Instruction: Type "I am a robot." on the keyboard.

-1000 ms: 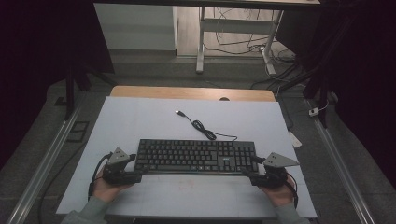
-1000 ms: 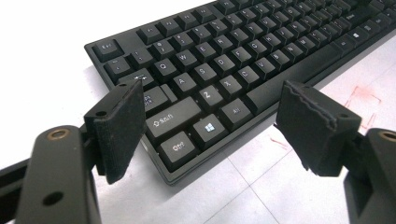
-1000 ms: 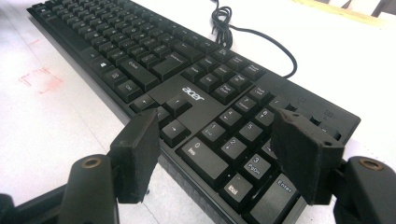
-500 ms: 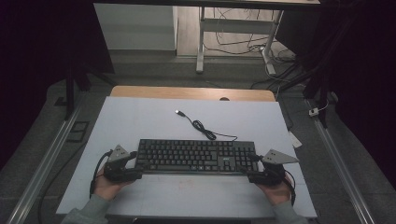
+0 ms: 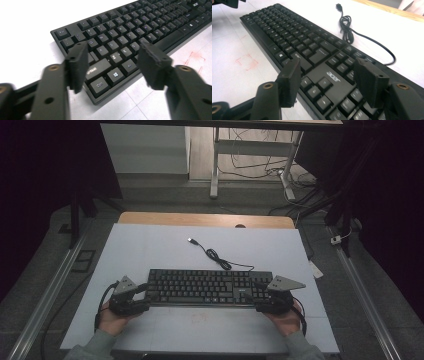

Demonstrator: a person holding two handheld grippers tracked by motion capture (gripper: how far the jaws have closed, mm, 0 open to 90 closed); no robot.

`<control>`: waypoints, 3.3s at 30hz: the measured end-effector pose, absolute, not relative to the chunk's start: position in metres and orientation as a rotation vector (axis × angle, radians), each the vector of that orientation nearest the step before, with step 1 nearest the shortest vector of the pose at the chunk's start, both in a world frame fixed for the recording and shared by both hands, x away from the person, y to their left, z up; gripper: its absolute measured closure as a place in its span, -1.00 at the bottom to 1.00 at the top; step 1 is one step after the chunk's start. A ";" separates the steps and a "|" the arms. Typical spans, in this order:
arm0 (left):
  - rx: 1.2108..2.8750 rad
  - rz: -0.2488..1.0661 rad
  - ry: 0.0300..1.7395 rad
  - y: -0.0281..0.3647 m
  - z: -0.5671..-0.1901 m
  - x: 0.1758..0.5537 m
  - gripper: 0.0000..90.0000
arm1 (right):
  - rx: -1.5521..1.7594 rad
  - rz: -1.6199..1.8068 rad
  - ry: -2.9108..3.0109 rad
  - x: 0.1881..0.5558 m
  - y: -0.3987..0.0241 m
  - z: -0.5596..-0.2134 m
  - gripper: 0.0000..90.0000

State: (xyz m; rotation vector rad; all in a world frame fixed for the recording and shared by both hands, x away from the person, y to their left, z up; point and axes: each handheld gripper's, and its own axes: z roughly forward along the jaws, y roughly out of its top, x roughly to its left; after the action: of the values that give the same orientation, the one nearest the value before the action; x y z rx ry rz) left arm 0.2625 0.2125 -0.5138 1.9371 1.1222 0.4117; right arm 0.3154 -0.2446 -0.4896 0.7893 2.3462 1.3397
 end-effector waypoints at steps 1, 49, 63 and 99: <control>1.938 0.412 1.120 0.212 -0.514 0.262 0.05 | 0.782 1.345 2.347 0.316 -0.242 -0.490 -0.07; 2.061 0.463 1.127 0.205 -0.528 0.280 0.98 | 0.637 1.365 2.478 0.349 -0.143 -0.493 0.99; 2.066 0.470 1.139 0.205 -0.532 0.282 0.97 | 0.625 1.332 2.524 0.355 -0.124 -0.500 0.99; 2.083 0.465 1.142 0.204 -0.535 0.283 0.98 | 0.631 1.191 2.595 0.371 -0.084 -0.513 0.98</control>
State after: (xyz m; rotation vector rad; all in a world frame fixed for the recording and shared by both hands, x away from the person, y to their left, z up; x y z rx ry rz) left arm 0.2835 0.2038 -0.5348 2.0825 1.1418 0.4650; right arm 0.3714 -0.0837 -0.5132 0.6309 2.5950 1.1912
